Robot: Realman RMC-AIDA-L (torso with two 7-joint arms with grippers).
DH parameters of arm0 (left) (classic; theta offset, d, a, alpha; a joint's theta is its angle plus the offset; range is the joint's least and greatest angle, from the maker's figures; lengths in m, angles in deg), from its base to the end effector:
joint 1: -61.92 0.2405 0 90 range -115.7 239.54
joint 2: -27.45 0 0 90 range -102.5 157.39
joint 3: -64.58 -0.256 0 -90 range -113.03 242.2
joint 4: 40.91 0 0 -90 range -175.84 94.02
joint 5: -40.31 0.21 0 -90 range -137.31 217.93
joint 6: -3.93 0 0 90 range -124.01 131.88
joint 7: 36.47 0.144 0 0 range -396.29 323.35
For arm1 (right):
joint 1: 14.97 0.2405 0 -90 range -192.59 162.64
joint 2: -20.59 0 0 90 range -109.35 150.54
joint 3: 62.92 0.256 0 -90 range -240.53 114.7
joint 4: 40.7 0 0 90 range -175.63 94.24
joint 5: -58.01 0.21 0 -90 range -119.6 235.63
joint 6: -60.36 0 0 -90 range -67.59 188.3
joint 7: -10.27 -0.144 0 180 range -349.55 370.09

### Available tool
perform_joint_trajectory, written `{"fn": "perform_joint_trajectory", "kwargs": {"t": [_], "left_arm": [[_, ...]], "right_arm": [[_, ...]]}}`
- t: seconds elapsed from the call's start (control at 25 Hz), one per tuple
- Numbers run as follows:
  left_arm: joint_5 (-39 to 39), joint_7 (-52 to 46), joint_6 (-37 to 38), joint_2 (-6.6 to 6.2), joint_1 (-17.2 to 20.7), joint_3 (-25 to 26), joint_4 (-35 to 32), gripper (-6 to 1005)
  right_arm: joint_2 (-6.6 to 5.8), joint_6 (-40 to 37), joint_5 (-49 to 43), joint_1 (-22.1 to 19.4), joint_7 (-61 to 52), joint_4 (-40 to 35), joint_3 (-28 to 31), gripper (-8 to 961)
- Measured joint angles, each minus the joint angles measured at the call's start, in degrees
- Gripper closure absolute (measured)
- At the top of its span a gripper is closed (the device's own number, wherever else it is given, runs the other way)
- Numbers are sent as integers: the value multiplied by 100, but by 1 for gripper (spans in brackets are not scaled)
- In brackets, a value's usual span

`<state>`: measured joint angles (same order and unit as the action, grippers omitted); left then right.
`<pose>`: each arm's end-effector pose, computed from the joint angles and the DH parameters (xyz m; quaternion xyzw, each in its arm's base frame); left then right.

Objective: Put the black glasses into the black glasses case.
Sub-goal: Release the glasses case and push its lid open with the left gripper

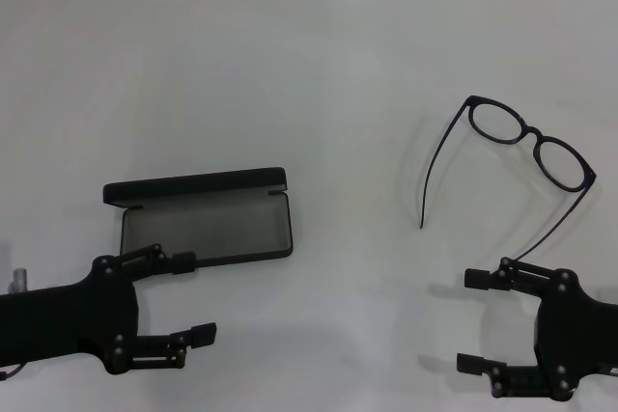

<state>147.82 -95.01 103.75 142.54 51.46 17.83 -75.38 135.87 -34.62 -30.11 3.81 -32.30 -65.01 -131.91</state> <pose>-0.3384 0.2084 0.0109 -0.9439 -0.1746 -0.2510 0.1245 0.2876 0.2365 -0.0381 -0.9491 0.0260 0.3021 0.0853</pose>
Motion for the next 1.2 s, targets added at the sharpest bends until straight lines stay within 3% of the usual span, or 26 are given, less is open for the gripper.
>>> {"fn": "perform_joint_trajectory", "kwargs": {"t": [1.2], "left_arm": [[-16, 27, 179, 13, 71, 9, -6, 116]], "right_arm": [[12, -44, 214, 99, -34, -27, 62, 142]]}}
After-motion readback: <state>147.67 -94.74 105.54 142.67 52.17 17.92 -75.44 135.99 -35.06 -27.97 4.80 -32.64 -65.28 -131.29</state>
